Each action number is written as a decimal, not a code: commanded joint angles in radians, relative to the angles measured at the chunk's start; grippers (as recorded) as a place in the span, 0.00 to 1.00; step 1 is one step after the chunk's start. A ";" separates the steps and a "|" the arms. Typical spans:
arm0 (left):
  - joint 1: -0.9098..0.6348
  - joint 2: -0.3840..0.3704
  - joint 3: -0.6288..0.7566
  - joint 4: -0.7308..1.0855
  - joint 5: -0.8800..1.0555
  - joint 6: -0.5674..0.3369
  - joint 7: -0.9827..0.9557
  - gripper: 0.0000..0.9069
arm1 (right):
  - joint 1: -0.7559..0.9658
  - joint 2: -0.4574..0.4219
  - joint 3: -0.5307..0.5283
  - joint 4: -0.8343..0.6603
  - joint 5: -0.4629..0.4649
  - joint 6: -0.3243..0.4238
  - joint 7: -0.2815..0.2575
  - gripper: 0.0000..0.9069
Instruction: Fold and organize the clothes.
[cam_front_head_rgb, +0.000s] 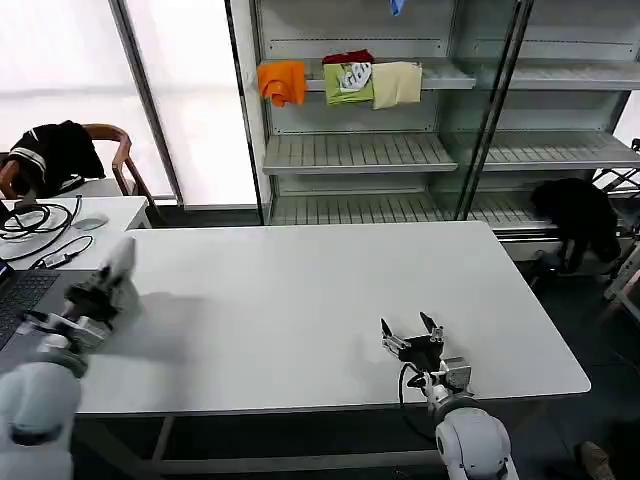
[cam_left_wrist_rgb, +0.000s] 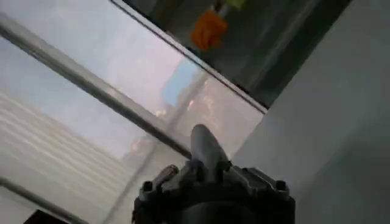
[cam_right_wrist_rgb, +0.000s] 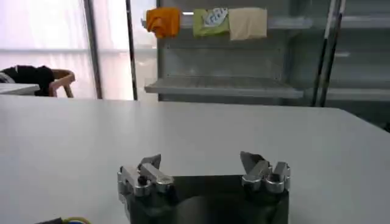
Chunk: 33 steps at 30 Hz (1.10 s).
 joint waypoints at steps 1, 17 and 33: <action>0.028 -0.329 0.403 0.083 0.060 0.002 -0.176 0.27 | -0.033 -0.031 0.026 0.022 0.037 0.012 0.009 1.00; -0.111 -0.330 0.513 0.024 -0.559 0.212 -0.314 1.00 | -0.020 -0.013 0.002 0.079 0.029 -0.032 -0.005 1.00; -0.070 -0.255 0.379 -0.037 -0.552 0.214 -0.263 1.00 | 0.017 0.011 -0.023 0.054 0.015 -0.053 -0.007 1.00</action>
